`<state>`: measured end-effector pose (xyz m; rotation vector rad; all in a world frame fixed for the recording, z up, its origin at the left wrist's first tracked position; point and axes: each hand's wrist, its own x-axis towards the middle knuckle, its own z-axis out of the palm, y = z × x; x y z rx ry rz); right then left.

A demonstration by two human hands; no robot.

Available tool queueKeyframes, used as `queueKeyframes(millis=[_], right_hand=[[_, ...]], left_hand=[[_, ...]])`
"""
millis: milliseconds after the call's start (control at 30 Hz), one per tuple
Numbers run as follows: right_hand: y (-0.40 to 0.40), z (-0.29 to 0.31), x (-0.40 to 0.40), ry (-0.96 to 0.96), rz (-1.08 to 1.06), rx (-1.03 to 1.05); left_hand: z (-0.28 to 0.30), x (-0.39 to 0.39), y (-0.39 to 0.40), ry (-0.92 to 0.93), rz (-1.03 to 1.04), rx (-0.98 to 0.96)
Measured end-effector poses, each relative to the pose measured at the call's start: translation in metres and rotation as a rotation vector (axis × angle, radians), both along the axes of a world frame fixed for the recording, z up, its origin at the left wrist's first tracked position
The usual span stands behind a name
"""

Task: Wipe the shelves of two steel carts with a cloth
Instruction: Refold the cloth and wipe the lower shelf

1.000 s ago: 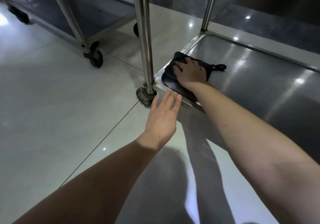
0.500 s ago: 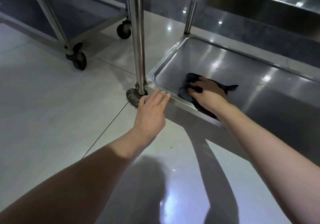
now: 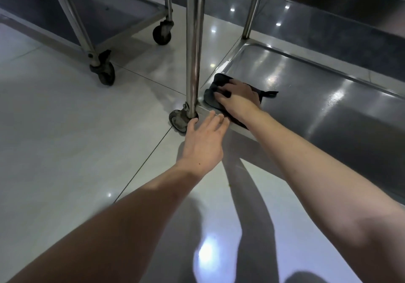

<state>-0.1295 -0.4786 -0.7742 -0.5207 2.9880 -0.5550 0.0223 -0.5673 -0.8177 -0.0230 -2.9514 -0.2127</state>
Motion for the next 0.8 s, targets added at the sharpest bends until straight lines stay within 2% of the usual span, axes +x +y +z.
queueKeyframes(millis=[100, 300, 400, 567, 800], right_hand=[[0.027, 0.0, 0.009, 0.0, 0.005, 0.032], [0.141, -0.011, 0.043, 0.034, -0.152, -0.022], [0.17, -0.011, 0.055, 0.011, -0.214, -0.028], [0.158, -0.015, 0.055, 0.026, -0.218, -0.018], [0.087, -0.015, 0.04, 0.044, -0.127, 0.052]], left_hand=[[-0.002, -0.001, -0.002, -0.004, 0.007, 0.009], [-0.011, 0.001, 0.005, 0.026, 0.048, 0.029], [-0.01, 0.001, 0.007, 0.067, 0.027, 0.042], [-0.007, 0.001, 0.011, 0.053, -0.003, 0.033], [0.003, 0.005, 0.012, -0.009, -0.011, 0.037]])
